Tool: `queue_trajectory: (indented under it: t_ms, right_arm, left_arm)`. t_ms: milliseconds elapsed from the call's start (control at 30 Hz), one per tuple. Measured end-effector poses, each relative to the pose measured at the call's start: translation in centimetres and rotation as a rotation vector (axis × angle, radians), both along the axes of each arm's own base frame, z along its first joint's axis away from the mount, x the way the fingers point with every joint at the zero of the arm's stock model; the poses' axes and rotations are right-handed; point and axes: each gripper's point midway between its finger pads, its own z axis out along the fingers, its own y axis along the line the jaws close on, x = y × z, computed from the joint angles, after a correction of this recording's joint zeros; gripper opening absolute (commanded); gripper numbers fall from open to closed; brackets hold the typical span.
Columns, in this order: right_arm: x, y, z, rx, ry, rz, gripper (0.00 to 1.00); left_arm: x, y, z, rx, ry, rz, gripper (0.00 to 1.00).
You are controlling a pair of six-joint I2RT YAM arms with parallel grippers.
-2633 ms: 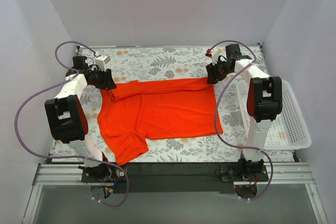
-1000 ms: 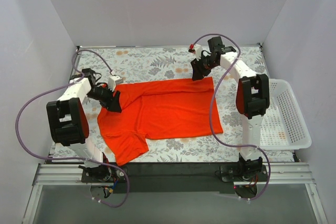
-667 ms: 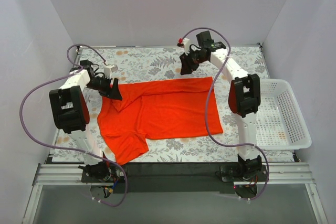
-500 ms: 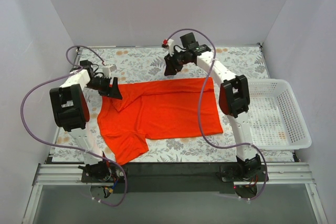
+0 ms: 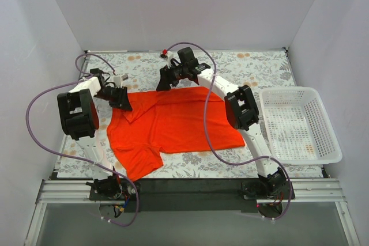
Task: Fold and stack the t-shirts
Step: Fold the tshirt
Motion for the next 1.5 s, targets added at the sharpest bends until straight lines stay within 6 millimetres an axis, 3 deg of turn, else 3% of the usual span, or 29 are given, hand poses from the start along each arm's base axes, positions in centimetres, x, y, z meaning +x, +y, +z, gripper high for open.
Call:
queue_trajectory:
  t_ms: [167, 267, 333, 400, 533, 667, 767, 867, 933, 1033, 1300, 1500]
  right_arm:
    - [0.6, 0.2, 0.3, 0.042, 0.055, -0.039, 0.63]
    - [0.8, -0.3, 0.4, 0.07, 0.092, -0.043, 0.6]
    - [0.8, -1.2, -0.2, 0.075, 0.128, -0.045, 0.58]
    - [0.5, -3.4, -1.1, 0.071, 0.193, -0.047, 0.54]
    - [0.7, -8.0, -1.2, 0.07, 0.264, -0.083, 0.53]
    - [2.3, -12.6, 0.7, 0.07, 0.245, -0.14, 0.51]
    - [3.2, -15.4, 2.3, 0.036, 0.177, -0.175, 0.51]
    - [3.3, -17.6, 3.2, -0.046, 0.088, -0.199, 0.5]
    - [3.4, -19.0, 3.1, -0.116, 0.04, -0.22, 0.49]
    - [3.5, -21.3, 2.0, -0.233, -0.011, -0.248, 0.48]
    - [3.4, -29.7, -2.8, -0.518, 0.023, -0.345, 0.44]
    - [3.0, -32.5, -5.7, -0.651, 0.057, -0.363, 0.43]
  left_arm:
    - [-0.9, -0.6, 0.1, -0.018, 0.014, -0.041, 0.09]
    - [-2.5, -1.8, 0.1, -0.03, 0.021, -0.102, 0.05]
    - [-3.9, -2.7, 0.2, -0.032, 0.015, -0.155, 0.05]
    - [-6.0, -3.7, 0.8, -0.031, 0.003, -0.224, 0.05]
    - [-8.8, -5.2, 1.9, -0.006, -0.08, -0.366, 0.42]
    - [-10.4, -6.1, 3.2, 0.015, -0.149, -0.45, 0.45]
    - [-9.0, -6.2, 4.0, 0.004, -0.166, -0.434, 0.53]
    - [-4.7, -5.9, 4.8, -0.018, -0.18, -0.346, 0.6]
    - [-2.1, -5.6, 4.6, -0.021, -0.192, -0.288, 0.65]
    - [0.2, -5.1, 3.8, -0.035, -0.16, -0.211, 0.68]
    - [2.0, -6.1, 0.7, -0.118, -0.029, -0.119, 0.72]
    - [2.3, -7.0, 1.1, -0.152, -0.021, -0.107, 0.71]
